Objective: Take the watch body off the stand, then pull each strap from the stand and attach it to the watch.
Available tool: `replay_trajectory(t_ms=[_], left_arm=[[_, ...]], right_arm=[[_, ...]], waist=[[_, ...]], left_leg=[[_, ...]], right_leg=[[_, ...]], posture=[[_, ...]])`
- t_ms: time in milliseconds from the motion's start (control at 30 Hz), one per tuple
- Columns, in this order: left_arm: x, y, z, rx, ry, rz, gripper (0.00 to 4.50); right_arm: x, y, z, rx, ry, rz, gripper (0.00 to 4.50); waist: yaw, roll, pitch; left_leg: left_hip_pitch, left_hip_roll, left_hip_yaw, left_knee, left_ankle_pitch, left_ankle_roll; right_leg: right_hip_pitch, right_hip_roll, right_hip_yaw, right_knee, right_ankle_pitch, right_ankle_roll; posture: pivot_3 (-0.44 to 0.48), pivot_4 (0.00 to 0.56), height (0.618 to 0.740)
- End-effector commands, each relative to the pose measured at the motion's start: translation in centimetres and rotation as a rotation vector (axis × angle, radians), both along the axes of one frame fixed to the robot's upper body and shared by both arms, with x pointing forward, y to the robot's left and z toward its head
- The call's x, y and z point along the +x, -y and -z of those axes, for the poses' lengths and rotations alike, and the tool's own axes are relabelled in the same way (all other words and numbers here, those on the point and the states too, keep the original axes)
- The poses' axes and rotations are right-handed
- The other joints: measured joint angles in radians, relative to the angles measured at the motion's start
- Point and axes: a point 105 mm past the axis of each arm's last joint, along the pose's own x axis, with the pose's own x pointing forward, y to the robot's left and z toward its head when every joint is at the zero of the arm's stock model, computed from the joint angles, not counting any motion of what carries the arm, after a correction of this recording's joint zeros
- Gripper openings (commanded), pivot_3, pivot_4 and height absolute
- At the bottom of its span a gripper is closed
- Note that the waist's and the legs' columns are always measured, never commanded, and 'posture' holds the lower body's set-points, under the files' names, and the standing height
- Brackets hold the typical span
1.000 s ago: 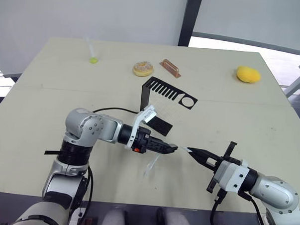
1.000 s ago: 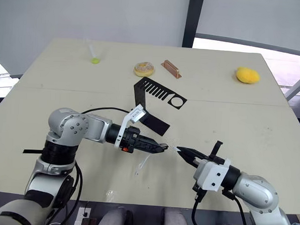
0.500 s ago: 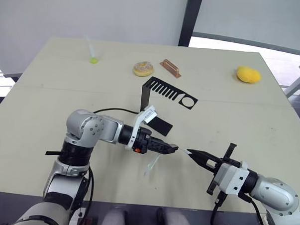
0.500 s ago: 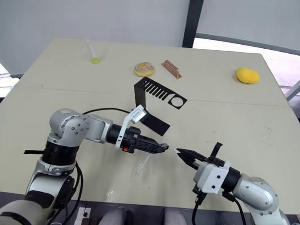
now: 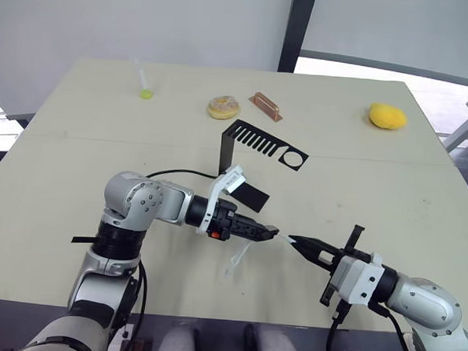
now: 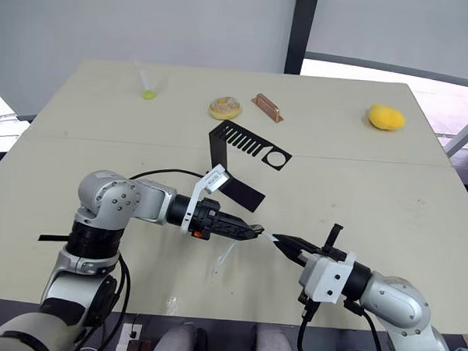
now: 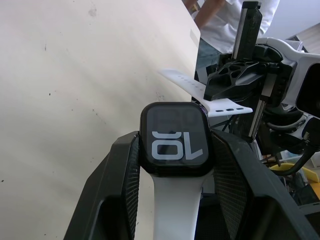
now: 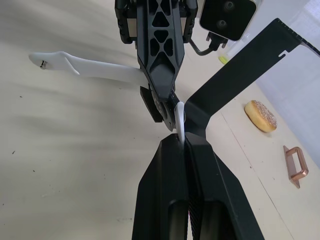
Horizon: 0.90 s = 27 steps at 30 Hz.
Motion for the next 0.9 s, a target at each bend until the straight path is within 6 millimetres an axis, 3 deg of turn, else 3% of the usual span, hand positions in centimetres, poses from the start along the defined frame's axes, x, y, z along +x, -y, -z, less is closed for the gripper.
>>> replay_trajectory(t_ms=[33, 900], left_arm=[[-0.39, 0.28, -0.83, -0.034, 0.032, 0.025, 1.59], [-0.35, 0.32, -1.17, -0.035, 0.028, 0.022, 1.59]], right_arm=[[0.02, -0.08, -0.64, 0.011, 0.04, -0.005, 0.0], [0.28, 0.77, -0.97, 0.023, 0.041, 0.041, 0.0]], waist=[[0.0, 0.0, 0.0], [0.0, 0.0, 0.0]], left_leg=[[0.0, 0.0, 0.0, 0.0, 0.0, 0.0], [0.0, 0.0, 0.0, 0.0, 0.0, 0.0]], right_leg=[[0.0, 0.0, 0.0, 0.0, 0.0, 0.0], [0.0, 0.0, 0.0, 0.0, 0.0, 0.0]], posture=[[0.0, 0.15, 0.74], [0.0, 0.15, 0.74]])
